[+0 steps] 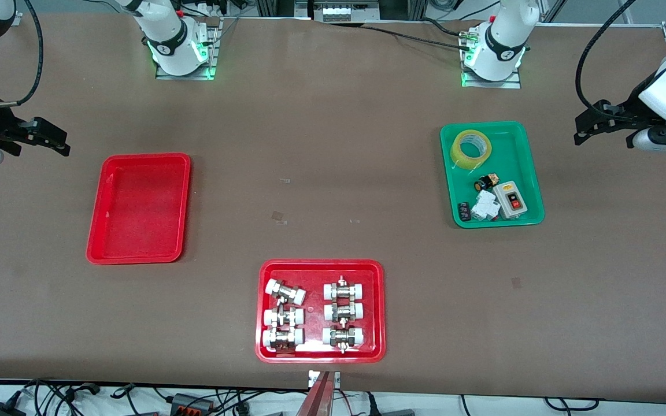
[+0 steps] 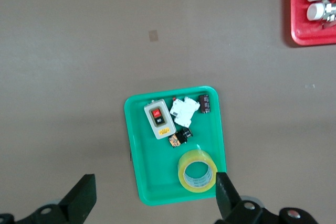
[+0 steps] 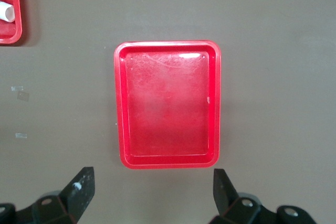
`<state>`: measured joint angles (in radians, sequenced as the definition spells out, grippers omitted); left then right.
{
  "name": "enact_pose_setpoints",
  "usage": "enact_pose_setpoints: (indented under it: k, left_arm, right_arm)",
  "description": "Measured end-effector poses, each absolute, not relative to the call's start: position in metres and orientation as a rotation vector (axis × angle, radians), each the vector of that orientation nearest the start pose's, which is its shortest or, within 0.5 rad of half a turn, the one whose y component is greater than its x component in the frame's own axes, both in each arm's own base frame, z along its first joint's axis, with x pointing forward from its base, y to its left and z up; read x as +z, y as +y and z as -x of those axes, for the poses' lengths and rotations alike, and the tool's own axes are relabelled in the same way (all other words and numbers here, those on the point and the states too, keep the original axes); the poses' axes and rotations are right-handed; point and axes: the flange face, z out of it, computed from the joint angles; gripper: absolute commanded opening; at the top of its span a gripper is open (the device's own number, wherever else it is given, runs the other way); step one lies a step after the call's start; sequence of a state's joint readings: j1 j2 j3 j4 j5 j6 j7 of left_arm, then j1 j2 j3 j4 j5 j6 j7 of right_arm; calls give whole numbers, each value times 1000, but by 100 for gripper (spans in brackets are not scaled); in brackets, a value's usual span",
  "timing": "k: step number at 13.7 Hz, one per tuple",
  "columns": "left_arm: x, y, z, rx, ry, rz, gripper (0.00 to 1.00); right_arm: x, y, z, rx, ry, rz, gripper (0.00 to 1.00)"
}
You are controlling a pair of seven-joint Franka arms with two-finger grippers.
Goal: Left arm passes tape to right arm into tray
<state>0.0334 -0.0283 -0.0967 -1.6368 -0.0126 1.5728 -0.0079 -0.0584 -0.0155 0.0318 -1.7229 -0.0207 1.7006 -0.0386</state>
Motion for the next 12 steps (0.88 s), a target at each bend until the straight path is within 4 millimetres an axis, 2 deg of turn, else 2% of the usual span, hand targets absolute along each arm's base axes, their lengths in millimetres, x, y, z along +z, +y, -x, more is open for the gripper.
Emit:
enact_pose_setpoints:
  k: [2,3,5,8,10,12]
  left_arm:
    - [586,-47,-541,183,117,3140,100]
    - [566,-52,-543,263,129,3133,100]
    - [510,-55,-547,436,115,3126,100]
    - [406,-55,-544,654,-42,3103,100]
    - [352,-57,-529,724,-125,3085,100]
    - [302,-56,-506,744,-182,3093,100]
  right_arm:
    - [572,-17,-556,13,-23,3162,100]
    - [572,-17,-556,14,-22,3162,100]
    - [572,-17,-556,15,-21,3162,100]
    - [571,-18,-556,15,-21,3162,100]
    - [571,-16,-556,18,-25,3162,100]
    - [570,-15,-556,21,-31,3162,100]
